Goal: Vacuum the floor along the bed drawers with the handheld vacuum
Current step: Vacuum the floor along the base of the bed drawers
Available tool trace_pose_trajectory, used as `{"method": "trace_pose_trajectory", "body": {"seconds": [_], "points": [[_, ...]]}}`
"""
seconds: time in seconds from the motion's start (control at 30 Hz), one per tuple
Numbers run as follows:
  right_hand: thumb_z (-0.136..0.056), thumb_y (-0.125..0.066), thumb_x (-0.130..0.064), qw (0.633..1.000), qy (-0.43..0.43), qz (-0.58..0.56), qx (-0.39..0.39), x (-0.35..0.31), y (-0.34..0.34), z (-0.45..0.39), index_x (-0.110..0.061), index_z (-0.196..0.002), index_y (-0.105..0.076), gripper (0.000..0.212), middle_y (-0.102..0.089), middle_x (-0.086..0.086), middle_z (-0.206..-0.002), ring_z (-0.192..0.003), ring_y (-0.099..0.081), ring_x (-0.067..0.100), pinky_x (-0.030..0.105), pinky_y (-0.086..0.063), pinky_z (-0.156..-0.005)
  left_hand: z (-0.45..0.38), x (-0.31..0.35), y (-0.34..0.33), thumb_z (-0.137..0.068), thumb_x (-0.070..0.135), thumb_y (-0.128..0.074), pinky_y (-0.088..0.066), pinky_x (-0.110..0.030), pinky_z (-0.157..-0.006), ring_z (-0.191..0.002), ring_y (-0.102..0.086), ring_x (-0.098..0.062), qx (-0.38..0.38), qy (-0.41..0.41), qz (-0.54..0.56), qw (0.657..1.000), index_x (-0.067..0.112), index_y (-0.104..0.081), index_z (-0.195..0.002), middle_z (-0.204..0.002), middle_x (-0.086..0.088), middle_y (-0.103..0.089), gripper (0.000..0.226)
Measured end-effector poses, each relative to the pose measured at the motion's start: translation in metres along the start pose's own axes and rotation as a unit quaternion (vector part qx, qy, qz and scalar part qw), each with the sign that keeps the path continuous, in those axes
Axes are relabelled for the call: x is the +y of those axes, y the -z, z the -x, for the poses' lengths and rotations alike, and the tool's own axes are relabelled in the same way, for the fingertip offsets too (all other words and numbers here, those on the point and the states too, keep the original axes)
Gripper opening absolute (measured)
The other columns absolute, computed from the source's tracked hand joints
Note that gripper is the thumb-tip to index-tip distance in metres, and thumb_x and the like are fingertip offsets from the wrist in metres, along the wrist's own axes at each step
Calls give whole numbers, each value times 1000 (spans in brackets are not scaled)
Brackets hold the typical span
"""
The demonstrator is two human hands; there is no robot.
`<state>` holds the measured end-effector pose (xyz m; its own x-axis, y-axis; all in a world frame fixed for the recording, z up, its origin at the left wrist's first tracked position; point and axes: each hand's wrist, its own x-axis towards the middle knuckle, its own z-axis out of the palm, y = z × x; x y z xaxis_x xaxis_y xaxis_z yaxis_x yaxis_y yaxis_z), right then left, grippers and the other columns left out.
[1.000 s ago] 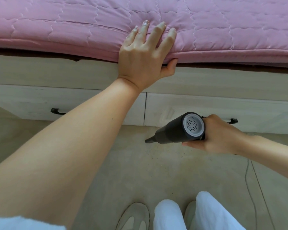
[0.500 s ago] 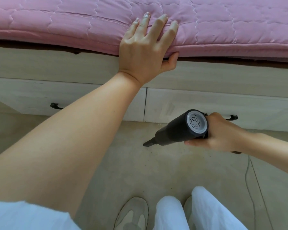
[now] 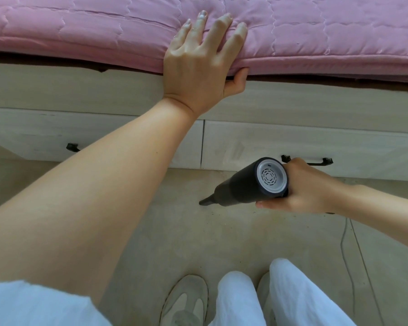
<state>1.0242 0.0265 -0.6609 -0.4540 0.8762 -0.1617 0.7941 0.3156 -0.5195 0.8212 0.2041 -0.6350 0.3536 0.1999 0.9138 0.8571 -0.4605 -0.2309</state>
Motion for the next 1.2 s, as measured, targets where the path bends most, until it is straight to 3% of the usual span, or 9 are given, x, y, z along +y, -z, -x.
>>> {"method": "trace_pose_trajectory", "body": {"seconds": [0.17, 0.33, 0.5, 0.63, 0.9, 1.03, 1.2], "points": [[-73, -77, -40, 999, 2, -30, -30, -6, 2, 4, -43, -74, -54, 24, -61, -23, -65, -68, -60, -1, 16, -45, -61, 0, 2, 1, -86, 49, -56, -58, -48, -87, -105, -71, -37, 2, 4, 3, 1000, 18, -74, -118, -115, -6, -73, 48], [-72, -80, -31, 997, 6, -62, -34, -9, 3, 6, -51, -68, -52, 35, -61, -32, -69, -69, -61, -5, 8, -41, -61, 0, 1, 1, -86, 49, -56, -58, -48, -88, -107, -70, -37, -2, 10, 8, 1000, 18, -74, -118, -116, -6, -73, 48], [-71, -81, -29, 996, 0, -75, -48, -11, 3, 6, -48, -65, -53, 35, -61, -27, -66, -67, -61, -2, 8, -40, -60, 0, 2, 1, -85, 49, -56, -58, -48, -87, -108, -70, -37, -3, 7, 5, 1000, 18, -74, -118, -116, -6, -73, 48], [-72, -80, -27, 995, -4, -85, -56, -15, 2, 6, -57, -68, -54, 41, -59, -30, -63, -66, -60, -4, 7, -39, -58, 0, 2, 1, -85, 49, -58, -59, -47, -86, -107, -70, -37, 0, 10, 6, 1000, 18, -74, -118, -117, -6, -73, 48], [-73, -80, -28, 993, -30, -112, -17, -17, -9, 3, -57, -62, -53, 41, -57, -30, -58, -61, -57, -5, 8, -37, -56, 0, 3, 2, -84, 49, -59, -59, -49, -86, -106, -71, -37, -1, 16, 11, 1000, 17, -74, -116, -115, -6, -73, 48], [-72, -81, -25, 991, -24, -124, -36, -22, -11, 2, -60, -67, -54, 44, -60, -34, -66, -67, -59, -8, 7, -40, -59, 0, 3, 2, -83, 50, -60, -58, -49, -88, -108, -70, -36, -3, 21, 19, 1000, 18, -74, -118, -116, -5, -73, 49], [-70, -82, -26, 989, -17, -128, -74, -25, -9, 4, -41, -80, -58, 30, -67, -23, -80, -78, -64, 0, 16, -49, -66, -1, 4, 2, -82, 50, -61, -58, -48, -88, -102, -71, -36, -10, 24, 27, 999, 17, -74, -117, -116, -6, -73, 50]]}}
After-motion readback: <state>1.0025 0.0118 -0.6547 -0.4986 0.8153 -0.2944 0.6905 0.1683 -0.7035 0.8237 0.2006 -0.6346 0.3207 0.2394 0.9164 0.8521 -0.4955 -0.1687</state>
